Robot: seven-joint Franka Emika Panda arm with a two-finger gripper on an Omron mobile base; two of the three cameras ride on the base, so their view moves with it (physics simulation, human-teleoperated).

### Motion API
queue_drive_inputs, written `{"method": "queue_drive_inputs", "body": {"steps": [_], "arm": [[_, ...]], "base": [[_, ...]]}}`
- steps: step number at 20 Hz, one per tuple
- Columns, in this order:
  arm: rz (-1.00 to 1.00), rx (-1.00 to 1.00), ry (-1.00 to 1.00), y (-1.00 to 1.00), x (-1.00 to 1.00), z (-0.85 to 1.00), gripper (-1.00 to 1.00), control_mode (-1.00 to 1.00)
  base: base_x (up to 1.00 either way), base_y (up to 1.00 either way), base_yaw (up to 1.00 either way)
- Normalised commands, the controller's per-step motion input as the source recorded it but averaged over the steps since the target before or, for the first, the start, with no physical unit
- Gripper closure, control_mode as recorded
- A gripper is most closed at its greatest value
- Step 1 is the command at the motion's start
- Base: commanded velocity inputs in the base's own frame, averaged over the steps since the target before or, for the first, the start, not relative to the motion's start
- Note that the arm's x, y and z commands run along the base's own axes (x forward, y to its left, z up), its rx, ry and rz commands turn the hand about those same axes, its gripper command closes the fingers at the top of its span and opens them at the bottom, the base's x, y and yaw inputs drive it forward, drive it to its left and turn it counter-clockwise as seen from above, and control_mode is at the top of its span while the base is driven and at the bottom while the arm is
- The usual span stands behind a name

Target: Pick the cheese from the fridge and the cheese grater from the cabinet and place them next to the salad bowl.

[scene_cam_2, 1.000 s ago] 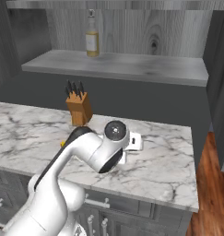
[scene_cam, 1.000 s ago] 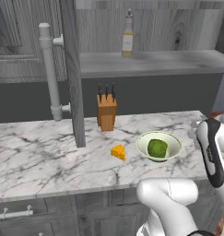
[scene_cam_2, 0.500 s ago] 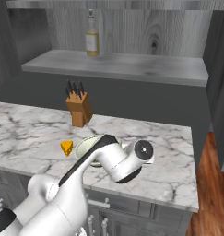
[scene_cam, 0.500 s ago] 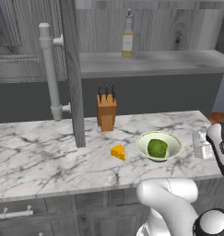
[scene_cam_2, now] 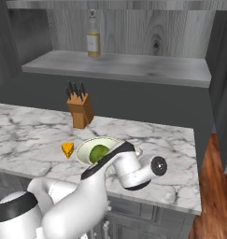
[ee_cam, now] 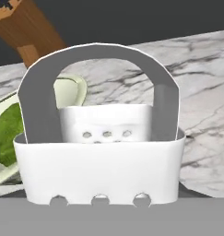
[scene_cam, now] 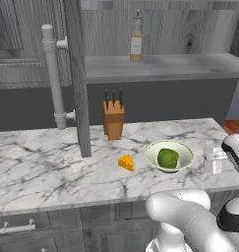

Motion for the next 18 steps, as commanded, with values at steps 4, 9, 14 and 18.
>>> {"method": "queue_drive_inputs", "body": {"steps": [4,9,14,18], "arm": [[0.00,0.13,-0.11,-0.15,0.25,-0.35,1.00,-1.00],[0.00,0.10,-0.16,-0.08,0.16,-0.19,1.00,-1.00],[0.00,0.00,-0.18,-0.02,0.20,-0.20,1.00,-1.00],[0.00,-0.05,-0.22,0.01,0.21,-0.22,1.00,-1.00]], "base": [[0.00,0.00,0.00],[0.00,0.00,0.00],[0.00,0.00,0.00],[0.00,0.00,0.00]]}}
